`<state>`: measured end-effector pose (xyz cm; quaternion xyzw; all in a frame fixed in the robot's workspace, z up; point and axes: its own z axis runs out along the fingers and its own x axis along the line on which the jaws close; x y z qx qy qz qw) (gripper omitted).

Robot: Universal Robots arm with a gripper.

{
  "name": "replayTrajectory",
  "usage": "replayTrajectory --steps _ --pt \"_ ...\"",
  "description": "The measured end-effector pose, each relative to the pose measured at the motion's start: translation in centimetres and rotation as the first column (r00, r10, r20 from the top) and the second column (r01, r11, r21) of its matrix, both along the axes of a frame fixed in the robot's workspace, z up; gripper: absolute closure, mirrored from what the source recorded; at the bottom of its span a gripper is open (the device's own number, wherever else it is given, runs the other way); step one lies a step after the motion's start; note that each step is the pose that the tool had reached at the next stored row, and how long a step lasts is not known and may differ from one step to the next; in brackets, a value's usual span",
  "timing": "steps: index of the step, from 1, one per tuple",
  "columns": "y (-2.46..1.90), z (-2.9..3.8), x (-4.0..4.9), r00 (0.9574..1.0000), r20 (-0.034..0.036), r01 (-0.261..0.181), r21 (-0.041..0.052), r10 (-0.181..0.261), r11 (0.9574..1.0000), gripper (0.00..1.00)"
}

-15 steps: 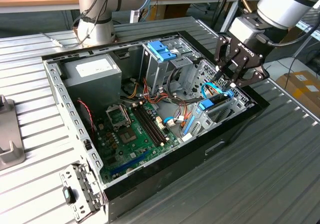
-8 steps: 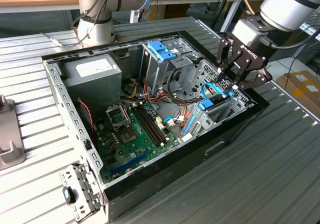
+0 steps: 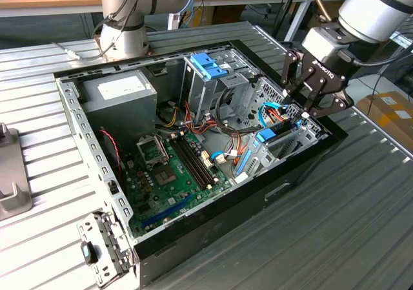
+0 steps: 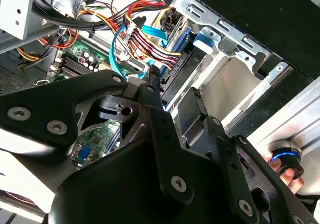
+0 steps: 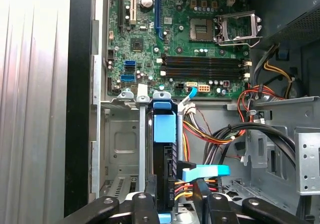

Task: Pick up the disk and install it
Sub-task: 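Insert the second disk wire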

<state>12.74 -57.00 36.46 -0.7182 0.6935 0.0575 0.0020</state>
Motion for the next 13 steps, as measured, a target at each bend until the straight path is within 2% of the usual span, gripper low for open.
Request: replayTrajectory --steps 2,5,9,13 --pt "-0.01 0.27 0.0 1.0 0.0 0.0 -0.0001 0.0 1.0 0.58" --pt "0.0 1.44 0.0 1.0 0.0 0.0 0.0 0.0 1.0 0.58" --pt "0.0 1.62 -0.17 1.0 0.0007 0.0 0.0003 0.0 1.0 0.58" --pt "0.0 1.63 -0.98 1.0 0.0018 0.0 0.0008 0.0 1.0 0.58"
